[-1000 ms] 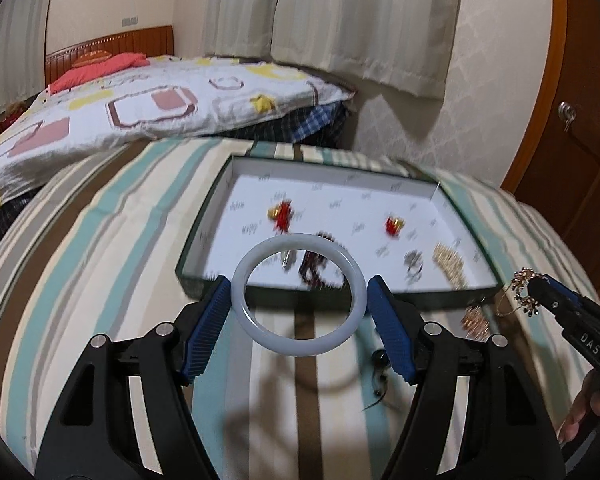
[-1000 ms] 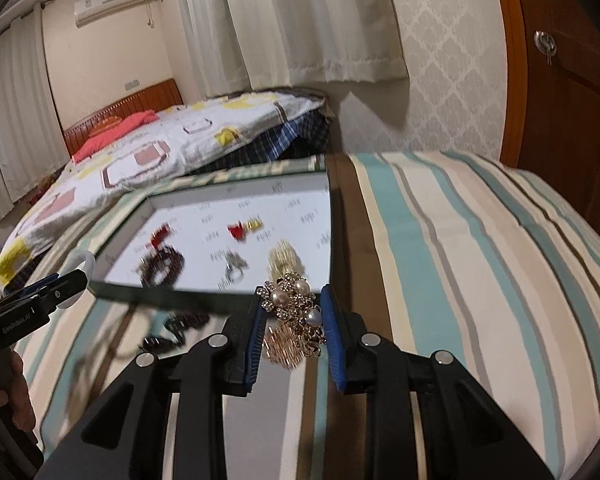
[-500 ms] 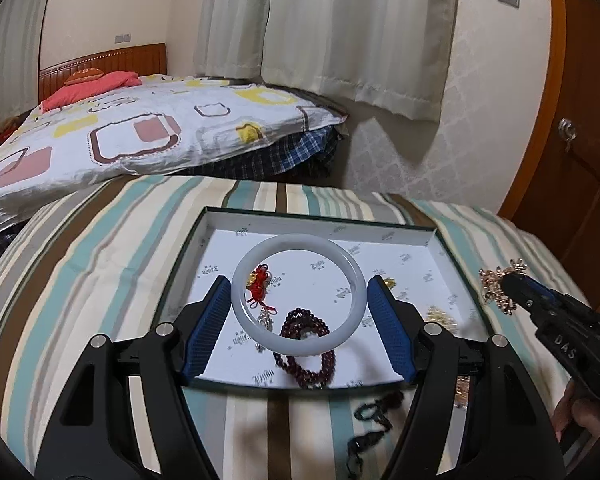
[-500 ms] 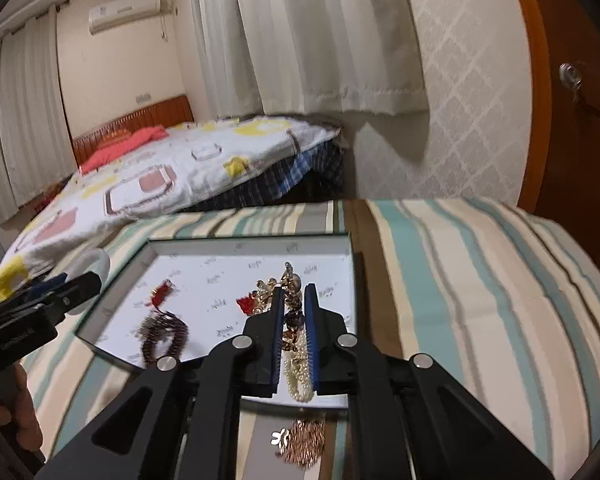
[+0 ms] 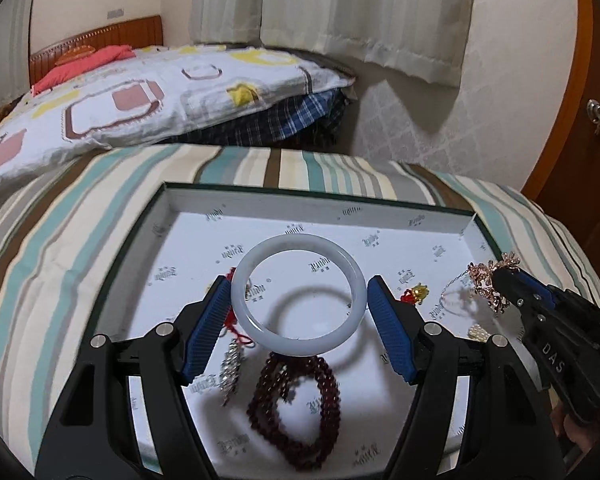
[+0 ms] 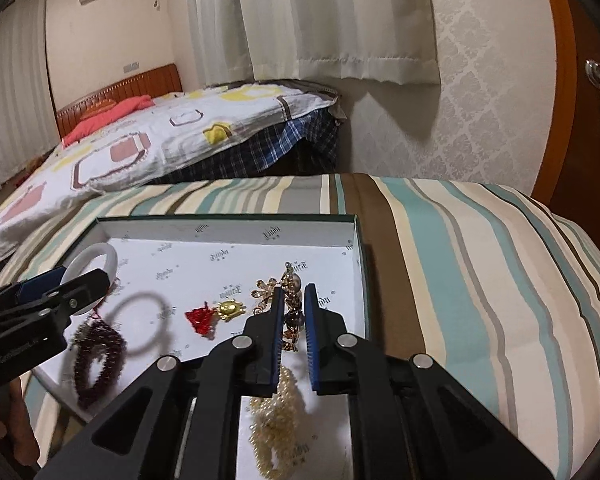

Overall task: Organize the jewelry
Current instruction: 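Carry the bangle and brooch into the box and open both tools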

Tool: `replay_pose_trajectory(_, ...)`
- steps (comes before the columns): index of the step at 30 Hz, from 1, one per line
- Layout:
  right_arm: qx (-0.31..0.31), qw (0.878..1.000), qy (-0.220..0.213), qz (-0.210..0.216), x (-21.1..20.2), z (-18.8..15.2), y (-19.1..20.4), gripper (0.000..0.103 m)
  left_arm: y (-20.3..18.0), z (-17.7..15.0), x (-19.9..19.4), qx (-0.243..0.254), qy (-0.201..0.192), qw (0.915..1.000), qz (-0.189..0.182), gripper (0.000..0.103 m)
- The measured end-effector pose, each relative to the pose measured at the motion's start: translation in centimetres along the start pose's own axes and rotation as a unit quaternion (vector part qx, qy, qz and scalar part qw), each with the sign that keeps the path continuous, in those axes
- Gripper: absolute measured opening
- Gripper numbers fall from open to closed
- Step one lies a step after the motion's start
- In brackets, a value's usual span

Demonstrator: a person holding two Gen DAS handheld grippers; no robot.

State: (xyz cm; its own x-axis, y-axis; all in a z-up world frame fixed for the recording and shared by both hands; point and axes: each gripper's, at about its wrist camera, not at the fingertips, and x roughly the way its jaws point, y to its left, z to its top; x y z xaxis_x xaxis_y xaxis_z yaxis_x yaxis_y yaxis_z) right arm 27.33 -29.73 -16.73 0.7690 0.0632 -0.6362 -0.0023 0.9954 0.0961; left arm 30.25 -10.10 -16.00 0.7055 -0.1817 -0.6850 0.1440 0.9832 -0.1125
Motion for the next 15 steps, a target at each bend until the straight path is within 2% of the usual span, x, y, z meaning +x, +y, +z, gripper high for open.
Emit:
replay_pose_trajectory(9, -0.006, 0.999, 0.031, -0.002, 1.2, -0.2, -0.1, 0.011, -0.5, -0.4, 2.0, 0.014, 0.026, 0.9996, 0.002, 0.069)
replay_pose_trajectory(15, -0.006, 0.999, 0.031, -0.004, 1.2, -0.1, -0.2, 0.012, -0.2, -0.8, 2.6, 0.012, 0.038, 0.9992, 0.005, 0.069)
